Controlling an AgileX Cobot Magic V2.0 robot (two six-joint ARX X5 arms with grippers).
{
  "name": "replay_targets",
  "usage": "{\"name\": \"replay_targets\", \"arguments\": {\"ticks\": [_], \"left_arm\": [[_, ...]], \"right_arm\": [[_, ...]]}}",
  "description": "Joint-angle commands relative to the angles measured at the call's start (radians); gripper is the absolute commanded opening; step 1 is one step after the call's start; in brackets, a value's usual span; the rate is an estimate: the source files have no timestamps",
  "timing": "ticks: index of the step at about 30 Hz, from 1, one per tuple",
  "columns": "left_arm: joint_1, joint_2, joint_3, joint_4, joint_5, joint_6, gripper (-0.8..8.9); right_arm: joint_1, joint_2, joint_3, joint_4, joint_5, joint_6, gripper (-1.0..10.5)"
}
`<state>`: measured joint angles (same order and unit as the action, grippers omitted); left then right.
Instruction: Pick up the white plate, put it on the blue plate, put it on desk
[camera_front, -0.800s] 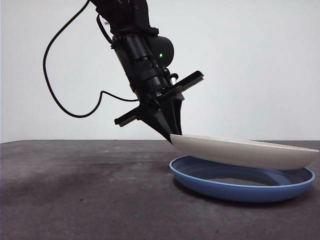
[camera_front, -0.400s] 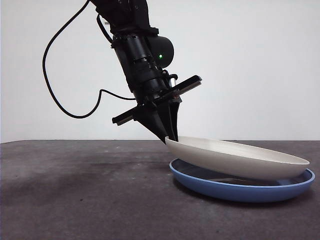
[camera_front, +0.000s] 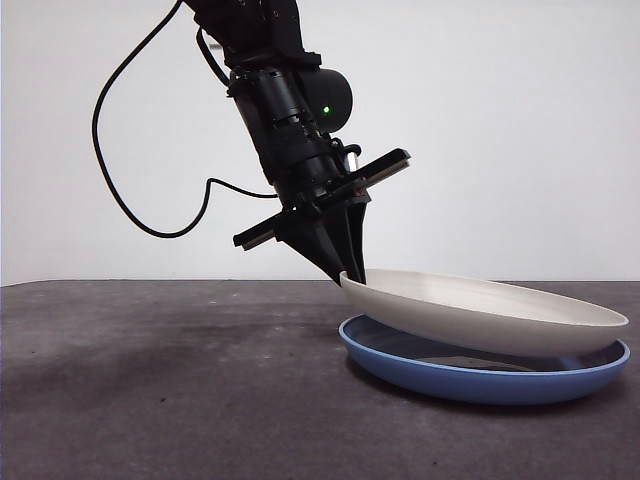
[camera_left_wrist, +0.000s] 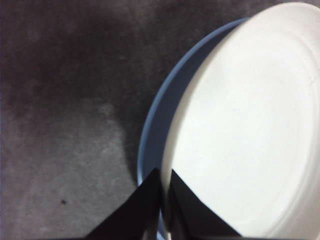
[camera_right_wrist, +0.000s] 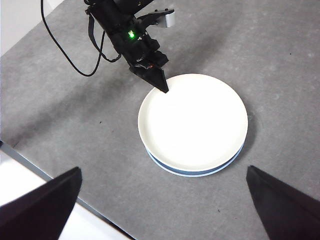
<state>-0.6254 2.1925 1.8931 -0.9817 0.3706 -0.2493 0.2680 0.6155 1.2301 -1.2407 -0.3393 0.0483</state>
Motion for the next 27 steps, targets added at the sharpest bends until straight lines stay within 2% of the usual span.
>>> {"name": "replay_targets", "arguments": {"ticks": [1,4,12,13,18,27], "left_arm": [[-0.013,0.022,0.028,0.010,0.004,0.008,0.91],[-0.013,0.021,0.028,0.011,0.005,0.008,2.12],[-0.011,0.021,0.034,0.009,0.004,0.050,6.41],[-0.010,0.021,0.038,0.004,0.004,0.050,6.70],[-0.006,0.021,0.107,-0.076,0.004,0.074,6.89],[-0.004,0.006,0.302,-0.355,0.004,0.207,6.89]], "right_arm": [[0.003,0.002,0.021,0.005,0.000,-0.010,5.4],[0.003,0.002,0.021,0.005,0.000,-0.011,5.4],[0.003,0.002,0.021,0.006,0.000,-0.011,5.4],[0.003,0.002,0.021,0.005,0.000,-0.011,5.4],[0.003,0.002,0.020,0.006,0.000,-0.011,5.4],[0.003,0.002,0.020,0.006,0.000,-0.008,5.4]]}}
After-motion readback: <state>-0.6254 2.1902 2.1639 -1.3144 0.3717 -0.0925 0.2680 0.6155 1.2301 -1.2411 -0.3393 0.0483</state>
